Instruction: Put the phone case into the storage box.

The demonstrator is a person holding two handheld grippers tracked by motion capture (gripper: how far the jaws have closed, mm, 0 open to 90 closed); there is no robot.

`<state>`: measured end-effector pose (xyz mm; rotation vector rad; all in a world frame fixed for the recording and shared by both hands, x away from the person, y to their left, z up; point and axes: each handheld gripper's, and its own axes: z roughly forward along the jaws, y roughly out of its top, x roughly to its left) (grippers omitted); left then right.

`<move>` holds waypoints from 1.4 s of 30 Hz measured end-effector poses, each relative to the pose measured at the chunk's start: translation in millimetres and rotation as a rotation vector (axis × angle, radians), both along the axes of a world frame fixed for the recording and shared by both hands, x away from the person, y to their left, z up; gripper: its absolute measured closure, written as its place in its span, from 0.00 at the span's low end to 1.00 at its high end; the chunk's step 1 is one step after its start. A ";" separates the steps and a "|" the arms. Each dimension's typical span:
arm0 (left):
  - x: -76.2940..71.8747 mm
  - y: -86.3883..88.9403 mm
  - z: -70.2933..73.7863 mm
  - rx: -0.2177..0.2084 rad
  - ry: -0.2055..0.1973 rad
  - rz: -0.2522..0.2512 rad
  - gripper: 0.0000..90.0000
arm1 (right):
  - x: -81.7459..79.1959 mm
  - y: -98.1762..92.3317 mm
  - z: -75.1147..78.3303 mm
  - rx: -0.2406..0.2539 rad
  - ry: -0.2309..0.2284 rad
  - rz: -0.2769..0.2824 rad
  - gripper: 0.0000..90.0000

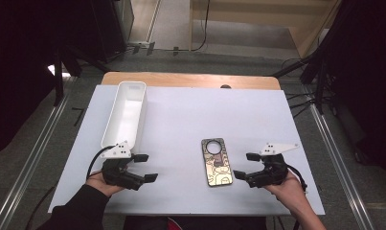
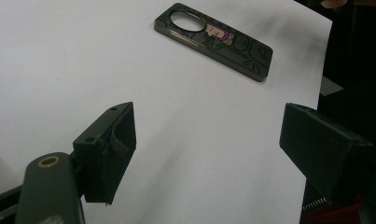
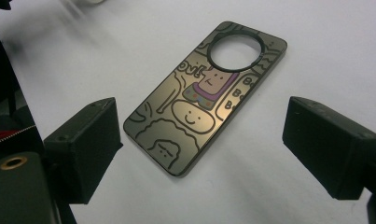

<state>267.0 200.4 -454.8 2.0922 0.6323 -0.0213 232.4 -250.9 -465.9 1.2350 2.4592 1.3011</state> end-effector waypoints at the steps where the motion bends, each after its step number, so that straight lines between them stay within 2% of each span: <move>1: 0.0 0.0 0.1 -0.001 -0.001 0.000 0.20 | -0.1 0.0 0.0 0.000 -0.001 0.000 0.12; 4: 0.1 -0.2 0.2 -0.001 -0.002 -0.003 0.20 | -0.1 -0.1 -0.2 0.004 -0.006 -0.001 0.12; 11: 3.0 -0.5 0.0 -0.004 0.004 -0.004 0.20 | 2.5 -0.5 -2.0 0.012 0.018 -0.012 0.12; 26: 0.9 0.4 0.2 -0.010 0.002 -0.012 0.20 | 5.2 0.0 -4.3 -0.006 0.032 -0.002 0.12; 35: -0.9 1.3 1.9 -0.014 -0.001 -0.010 0.20 | 4.2 -0.3 -4.3 0.009 0.039 0.002 0.12; 42: -1.2 2.1 1.9 -0.013 -0.002 -0.008 0.20 | 4.3 -1.8 -4.2 0.019 0.021 -0.007 0.12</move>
